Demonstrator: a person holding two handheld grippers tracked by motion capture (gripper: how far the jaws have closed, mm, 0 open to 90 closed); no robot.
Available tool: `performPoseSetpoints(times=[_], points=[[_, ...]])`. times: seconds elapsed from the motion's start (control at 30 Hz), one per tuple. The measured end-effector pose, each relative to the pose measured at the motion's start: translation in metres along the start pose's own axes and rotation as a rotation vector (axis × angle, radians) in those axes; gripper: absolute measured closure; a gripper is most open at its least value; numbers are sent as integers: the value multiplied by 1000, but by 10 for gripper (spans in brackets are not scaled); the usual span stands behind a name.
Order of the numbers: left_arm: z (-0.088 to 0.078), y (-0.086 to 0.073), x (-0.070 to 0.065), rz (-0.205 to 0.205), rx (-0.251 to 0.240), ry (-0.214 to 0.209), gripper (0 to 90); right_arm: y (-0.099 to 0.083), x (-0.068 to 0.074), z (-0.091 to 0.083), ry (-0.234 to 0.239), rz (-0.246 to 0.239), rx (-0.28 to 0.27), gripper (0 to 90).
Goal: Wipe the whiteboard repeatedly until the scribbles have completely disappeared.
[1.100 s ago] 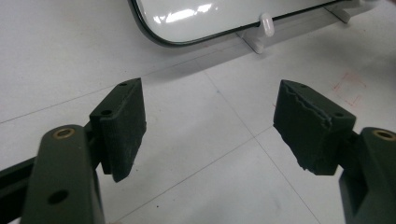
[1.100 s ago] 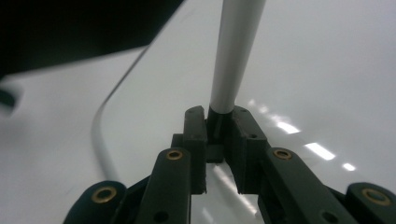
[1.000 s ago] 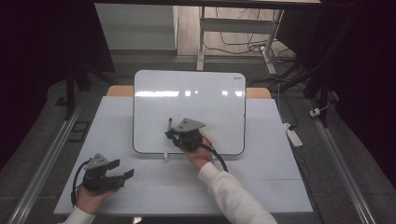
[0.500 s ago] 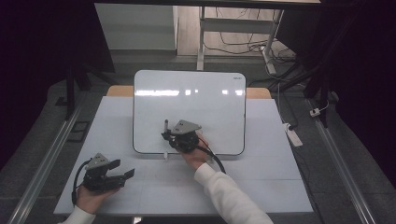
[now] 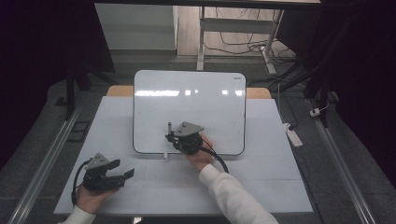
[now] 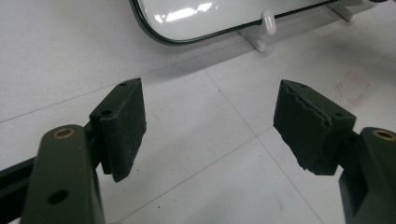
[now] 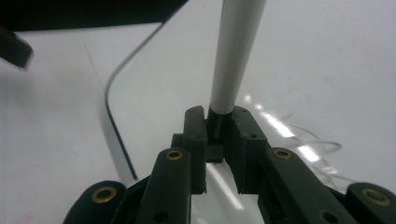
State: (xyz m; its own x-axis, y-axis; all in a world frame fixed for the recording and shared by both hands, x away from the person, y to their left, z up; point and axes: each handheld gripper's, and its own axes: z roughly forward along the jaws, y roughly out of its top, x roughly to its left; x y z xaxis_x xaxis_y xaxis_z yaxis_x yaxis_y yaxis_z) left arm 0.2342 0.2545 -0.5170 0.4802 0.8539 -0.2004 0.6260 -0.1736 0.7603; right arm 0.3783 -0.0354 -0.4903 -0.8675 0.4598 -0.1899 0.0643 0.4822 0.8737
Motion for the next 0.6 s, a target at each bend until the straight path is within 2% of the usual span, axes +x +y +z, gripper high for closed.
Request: performPoseSetpoints(times=[0.03, 0.07, 0.1, 0.13, 0.23, 0.27, 0.33, 0.4, 0.43, 0.47, 0.5, 0.53, 0.57, 0.6], points=[[0, 0, 0, 0, 0, 0, 265, -1, -6, -4, -29, 32, -22, 779], [0, 0, 0, 3, 1, 0, 265, -1, -14, -8, -49, 92, -47, 779], [0, 0, -1, 7, 3, -1, 266, -2, -18, -10, -52, 118, -55, 779], [0, 0, -1, 7, 3, -1, 265, -2, -15, -10, -61, 106, -50, 779], [1, 1, -1, 5, 4, -1, 265, -4, 4, -1, 2, 29, -7, 778], [1, 1, -1, 4, 4, -2, 265, -4, 4, -1, 2, 29, -7, 778], [2, 1, -2, 6, 2, 2, 265, -5, -10, -7, -32, 92, -54, 779], [2, 1, -2, 5, 3, 2, 265, -4, -18, -13, -72, 119, -68, 779], [2, 1, -2, 5, 4, 0, 265, -4, -18, -13, -72, 119, -68, 779], [2, 1, -2, 4, 3, -3, 265, -4, -10, -10, -66, 86, -52, 778], [2, 1, -1, 6, 3, -2, 265, -5, -5, -6, -28, 67, -39, 778], [2, 1, -1, 7, 5, -1, 264, -5, -1, -4, -10, 55, -27, 778], [2, 1, -1, 5, 5, -1, 264, -5, -1, -4, -11, 40, -18, 779], [1, 1, -1, 7, 4, 0, 264, -5, -6, -6, -10, 47, -31, 779]])
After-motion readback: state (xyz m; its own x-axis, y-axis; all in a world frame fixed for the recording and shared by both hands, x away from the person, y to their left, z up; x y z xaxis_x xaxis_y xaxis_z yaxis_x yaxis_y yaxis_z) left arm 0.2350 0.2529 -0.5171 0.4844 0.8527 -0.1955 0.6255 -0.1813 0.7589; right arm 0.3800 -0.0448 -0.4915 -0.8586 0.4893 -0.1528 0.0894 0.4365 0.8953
